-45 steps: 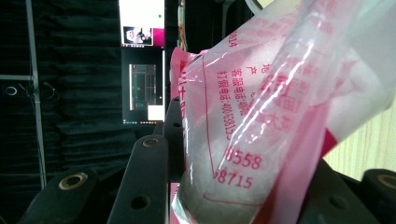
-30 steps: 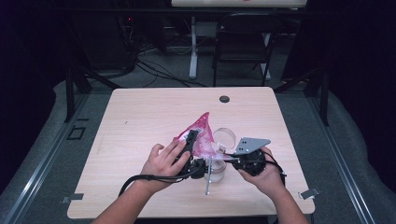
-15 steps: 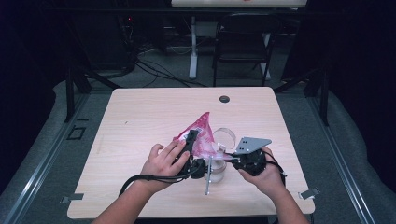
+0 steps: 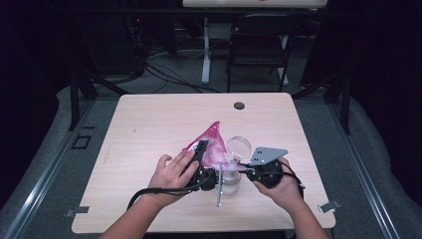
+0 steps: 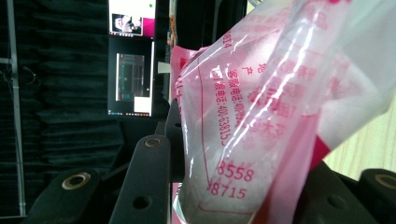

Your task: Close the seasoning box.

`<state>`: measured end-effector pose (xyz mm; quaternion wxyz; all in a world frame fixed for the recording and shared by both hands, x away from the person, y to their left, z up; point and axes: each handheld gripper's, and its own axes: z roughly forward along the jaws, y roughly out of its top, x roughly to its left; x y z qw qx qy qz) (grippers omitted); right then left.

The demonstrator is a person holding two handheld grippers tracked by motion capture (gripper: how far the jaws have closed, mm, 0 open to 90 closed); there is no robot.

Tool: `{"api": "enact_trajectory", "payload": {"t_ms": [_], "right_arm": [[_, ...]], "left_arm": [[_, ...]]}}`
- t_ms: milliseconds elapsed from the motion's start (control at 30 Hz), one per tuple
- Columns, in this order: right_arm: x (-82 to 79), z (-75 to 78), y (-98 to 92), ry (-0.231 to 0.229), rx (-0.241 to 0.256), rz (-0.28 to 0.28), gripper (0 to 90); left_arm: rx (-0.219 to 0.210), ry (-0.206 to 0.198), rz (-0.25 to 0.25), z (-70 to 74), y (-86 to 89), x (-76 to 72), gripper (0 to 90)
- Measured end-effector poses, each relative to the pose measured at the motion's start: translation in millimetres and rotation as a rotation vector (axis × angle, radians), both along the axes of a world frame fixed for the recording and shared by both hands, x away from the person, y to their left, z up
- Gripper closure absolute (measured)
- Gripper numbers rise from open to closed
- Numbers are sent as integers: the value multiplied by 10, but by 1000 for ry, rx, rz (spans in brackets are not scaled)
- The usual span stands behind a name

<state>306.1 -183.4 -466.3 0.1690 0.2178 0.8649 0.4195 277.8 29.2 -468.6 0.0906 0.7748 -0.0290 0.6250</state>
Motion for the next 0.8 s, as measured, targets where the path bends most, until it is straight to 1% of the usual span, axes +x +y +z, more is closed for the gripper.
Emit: {"api": "enact_trajectory", "payload": {"t_ms": [133,200,267,400,433,467,500,567,733,800], "right_arm": [[-18,23,22,-17,9,-2,900],[-26,32,28,-23,9,-5,900],[-25,32,30,-23,12,-5,900],[-20,33,37,-26,22,-7,900],[-19,31,44,-28,21,-8,900],[-18,29,51,-28,16,-9,900],[-17,30,55,-29,11,-7,900],[-14,23,71,-29,18,-6,900],[-13,40,90,-38,27,-4,900],[-11,41,100,-39,31,-1,900]], "left_arm": [[-15,15,15,-6,37,-8,690],[-27,34,23,-20,50,-8,689],[-29,31,21,-32,57,-10,689],[-43,51,31,-54,80,-3,689],[-48,62,36,-64,89,-1,689],[-46,59,36,-67,94,2,689],[-47,65,39,-74,100,3,689],[-51,71,49,-78,111,0,689],[-85,93,62,-93,145,-1,688],[-81,103,72,-102,154,-6,687]]}}
